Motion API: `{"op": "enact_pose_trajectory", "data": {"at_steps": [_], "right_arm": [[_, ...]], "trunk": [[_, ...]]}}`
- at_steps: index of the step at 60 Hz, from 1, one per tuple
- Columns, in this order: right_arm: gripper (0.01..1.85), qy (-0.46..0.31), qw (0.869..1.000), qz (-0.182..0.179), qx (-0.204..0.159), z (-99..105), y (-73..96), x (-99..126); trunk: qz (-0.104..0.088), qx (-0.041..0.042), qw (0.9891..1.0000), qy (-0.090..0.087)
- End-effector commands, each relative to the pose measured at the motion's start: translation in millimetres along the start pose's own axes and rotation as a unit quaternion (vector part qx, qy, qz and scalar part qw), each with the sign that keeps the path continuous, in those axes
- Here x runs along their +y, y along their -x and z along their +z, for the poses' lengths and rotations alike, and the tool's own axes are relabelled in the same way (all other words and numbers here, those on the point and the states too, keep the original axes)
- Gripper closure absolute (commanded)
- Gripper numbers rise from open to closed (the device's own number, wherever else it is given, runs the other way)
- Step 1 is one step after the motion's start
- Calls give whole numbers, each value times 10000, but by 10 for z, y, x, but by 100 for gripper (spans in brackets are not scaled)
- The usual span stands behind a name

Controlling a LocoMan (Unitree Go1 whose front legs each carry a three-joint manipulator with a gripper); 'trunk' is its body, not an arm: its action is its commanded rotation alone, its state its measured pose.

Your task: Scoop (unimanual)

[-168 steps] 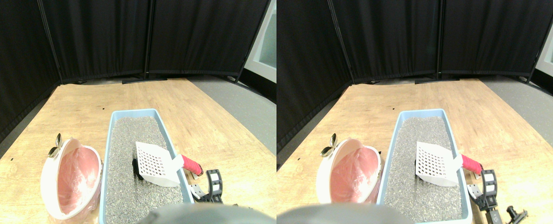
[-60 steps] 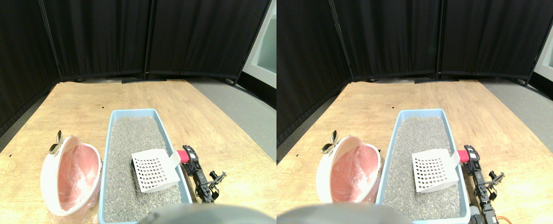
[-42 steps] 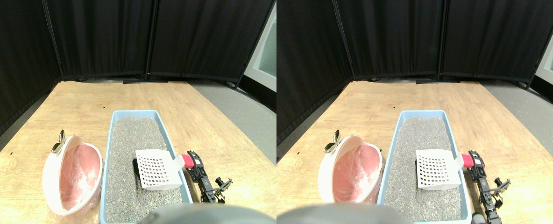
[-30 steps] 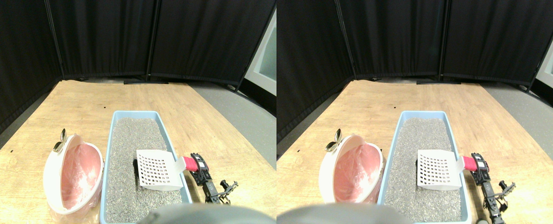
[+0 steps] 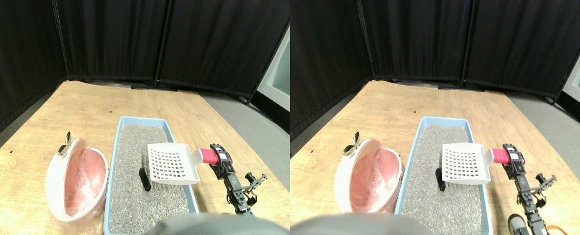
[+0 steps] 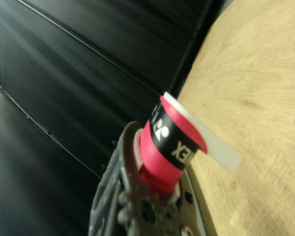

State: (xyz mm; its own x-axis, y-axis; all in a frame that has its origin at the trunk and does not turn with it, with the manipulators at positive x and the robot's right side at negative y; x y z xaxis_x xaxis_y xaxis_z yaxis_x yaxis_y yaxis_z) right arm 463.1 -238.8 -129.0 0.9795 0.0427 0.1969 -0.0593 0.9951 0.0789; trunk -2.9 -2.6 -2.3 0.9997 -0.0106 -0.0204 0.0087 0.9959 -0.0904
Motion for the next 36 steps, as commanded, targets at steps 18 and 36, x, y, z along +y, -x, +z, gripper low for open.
{"op": "enact_pose_trajectory", "data": {"at_steps": [18, 36], "right_arm": [[180, 813, 9943, 692, -58, 148, -304, 57], [180, 1324, 9845, 1150, -49, 209, -442, 66]], "trunk": [[250, 144, 9992, 272], [401, 199, 9978, 489]]}}
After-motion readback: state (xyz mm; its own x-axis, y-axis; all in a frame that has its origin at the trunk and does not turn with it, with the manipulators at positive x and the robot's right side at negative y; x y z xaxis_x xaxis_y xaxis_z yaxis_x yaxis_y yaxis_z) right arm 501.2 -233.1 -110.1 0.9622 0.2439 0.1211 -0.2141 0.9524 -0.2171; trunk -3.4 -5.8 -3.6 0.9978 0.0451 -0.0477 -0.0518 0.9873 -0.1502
